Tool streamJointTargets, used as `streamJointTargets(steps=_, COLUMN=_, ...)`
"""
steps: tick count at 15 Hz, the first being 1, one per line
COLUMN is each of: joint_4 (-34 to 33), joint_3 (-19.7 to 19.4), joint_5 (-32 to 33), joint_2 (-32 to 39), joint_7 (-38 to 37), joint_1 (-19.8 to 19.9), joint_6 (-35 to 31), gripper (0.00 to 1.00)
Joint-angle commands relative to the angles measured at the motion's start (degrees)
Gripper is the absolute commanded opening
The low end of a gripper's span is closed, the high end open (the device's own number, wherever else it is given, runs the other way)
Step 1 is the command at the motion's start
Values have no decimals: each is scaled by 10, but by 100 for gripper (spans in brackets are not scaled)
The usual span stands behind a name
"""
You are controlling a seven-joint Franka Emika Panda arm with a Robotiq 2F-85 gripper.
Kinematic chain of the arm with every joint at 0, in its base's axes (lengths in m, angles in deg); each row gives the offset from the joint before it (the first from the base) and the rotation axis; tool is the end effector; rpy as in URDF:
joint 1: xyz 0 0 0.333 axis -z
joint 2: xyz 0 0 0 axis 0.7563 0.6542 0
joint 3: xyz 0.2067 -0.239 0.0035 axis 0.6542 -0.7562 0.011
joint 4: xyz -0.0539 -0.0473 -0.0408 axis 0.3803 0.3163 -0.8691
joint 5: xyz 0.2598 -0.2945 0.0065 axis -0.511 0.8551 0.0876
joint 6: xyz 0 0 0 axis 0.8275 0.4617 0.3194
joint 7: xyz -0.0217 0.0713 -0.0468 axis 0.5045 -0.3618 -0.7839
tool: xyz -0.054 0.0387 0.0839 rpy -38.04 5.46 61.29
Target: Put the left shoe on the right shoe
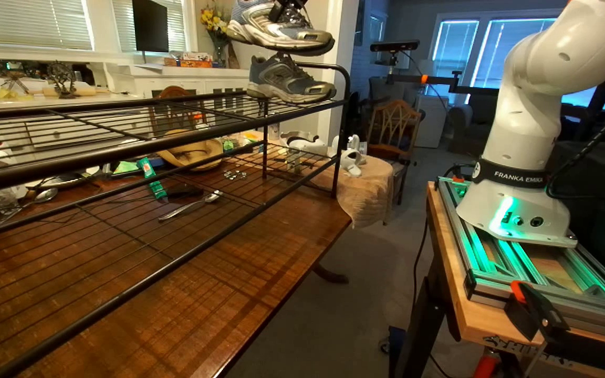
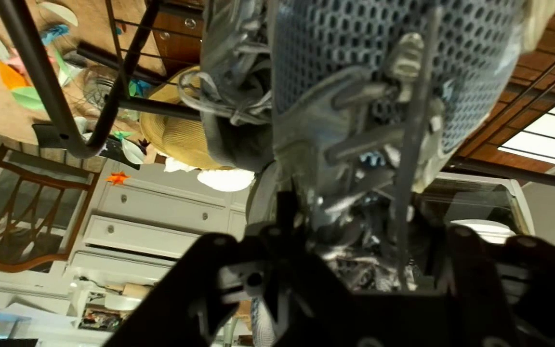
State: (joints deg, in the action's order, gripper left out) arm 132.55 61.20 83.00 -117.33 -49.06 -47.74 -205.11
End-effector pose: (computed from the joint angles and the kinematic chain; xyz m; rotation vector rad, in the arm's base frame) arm 0.4414 -0.0017 0.5271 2.9080 0.0840 1.0147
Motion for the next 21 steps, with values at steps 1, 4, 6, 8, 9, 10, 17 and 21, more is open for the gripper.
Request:
streamJointTargets(steps=1, joint_4=-2, joint_3=-3, joint_5=20, joint_2=-15, joint_7=4, joint_1=18, joint_6=26, gripper=32)
streamJointTargets(steps=4, joint_4=-2, joint_3=-3, joint_5=32, joint_2=-16, joint_7=2, joint_1=30, joint_6=41, gripper=32)
streamJointTargets(steps=6, joint_4=-3, joint_3=-4, joint_5=35, joint_2=-16, joint_7=4, joint_1=32, joint_6=50, gripper=32)
streamJointTargets(steps=8, joint_4=-2, joint_3=-4, joint_5=40, joint_2=-15, joint_7=4, joint_1=35, joint_6=58, gripper=32)
streamJointTargets(steps=9, joint_4=-1, joint_3=-5, joint_5=41, joint_2=-16, joint_7=5, joint_1=34, joint_6=58, gripper=32)
streamJointTargets(steps=10, joint_4=0, joint_3=-4, joint_5=42, joint_2=-15, joint_7=5, joint_1=34, joint_6=59, gripper=32)
streamJointTargets(steps=17, joint_4=3, joint_3=-2, joint_5=51, joint_2=-12, joint_7=6, joint_1=32, joint_6=65, gripper=38)
streamJointTargets(steps=21, joint_4=6, joint_3=-1, joint_5=58, joint_2=-12, joint_7=5, joint_1=34, joint_6=67, gripper=85)
